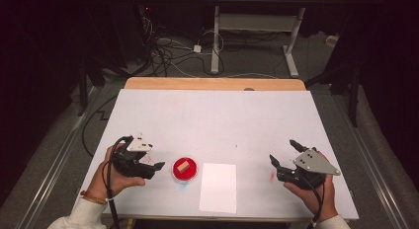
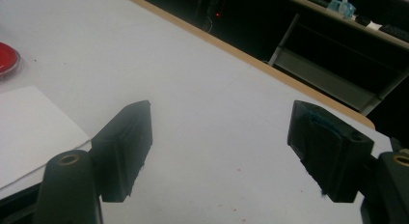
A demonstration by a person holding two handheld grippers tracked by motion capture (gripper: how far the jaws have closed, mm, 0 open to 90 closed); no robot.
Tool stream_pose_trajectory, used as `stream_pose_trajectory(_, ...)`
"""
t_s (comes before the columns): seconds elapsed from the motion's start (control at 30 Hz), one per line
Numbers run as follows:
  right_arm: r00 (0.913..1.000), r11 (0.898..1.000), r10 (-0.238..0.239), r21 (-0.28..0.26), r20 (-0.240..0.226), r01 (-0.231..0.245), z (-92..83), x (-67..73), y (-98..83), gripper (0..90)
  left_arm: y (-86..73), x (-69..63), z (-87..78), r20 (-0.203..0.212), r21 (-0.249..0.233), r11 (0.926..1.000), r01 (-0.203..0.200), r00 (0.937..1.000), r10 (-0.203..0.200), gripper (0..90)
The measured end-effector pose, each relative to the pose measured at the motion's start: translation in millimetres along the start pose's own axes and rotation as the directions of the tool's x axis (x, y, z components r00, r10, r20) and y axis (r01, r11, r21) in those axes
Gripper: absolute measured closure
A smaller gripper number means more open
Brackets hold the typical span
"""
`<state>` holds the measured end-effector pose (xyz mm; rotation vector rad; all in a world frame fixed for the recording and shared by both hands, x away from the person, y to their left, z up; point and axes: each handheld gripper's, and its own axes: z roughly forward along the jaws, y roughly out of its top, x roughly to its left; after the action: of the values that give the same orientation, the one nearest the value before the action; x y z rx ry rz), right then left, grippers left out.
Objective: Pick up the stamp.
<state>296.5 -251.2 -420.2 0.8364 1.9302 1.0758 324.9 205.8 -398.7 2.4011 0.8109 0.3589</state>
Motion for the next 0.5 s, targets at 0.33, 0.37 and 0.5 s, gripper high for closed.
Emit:
stream_pose_trajectory(0.33,0.9997,1.000,-0.011,0.011,0.023,0.010,-1.1,3.6,-3.2,26.4,33.3,-21.3,45.4,0.065,0.131,0.9888,-0.070,0.9959,0.062,37.2)
stream_pose_trajectory(0.37,0.9996,1.000,-0.015,0.014,0.022,0.015,-1.0,3.4,-3.5,26.4,35.1,-20.8,48.4,0.069,0.141,0.9875,-0.070,0.9958,0.061,38.9)
stream_pose_trajectory(0.5,0.9997,1.000,-0.016,0.023,0.019,0.015,-0.7,5.1,-4.3,26.5,39.0,-20.5,57.4,0.112,0.160,0.9844,-0.074,0.9921,0.057,46.9)
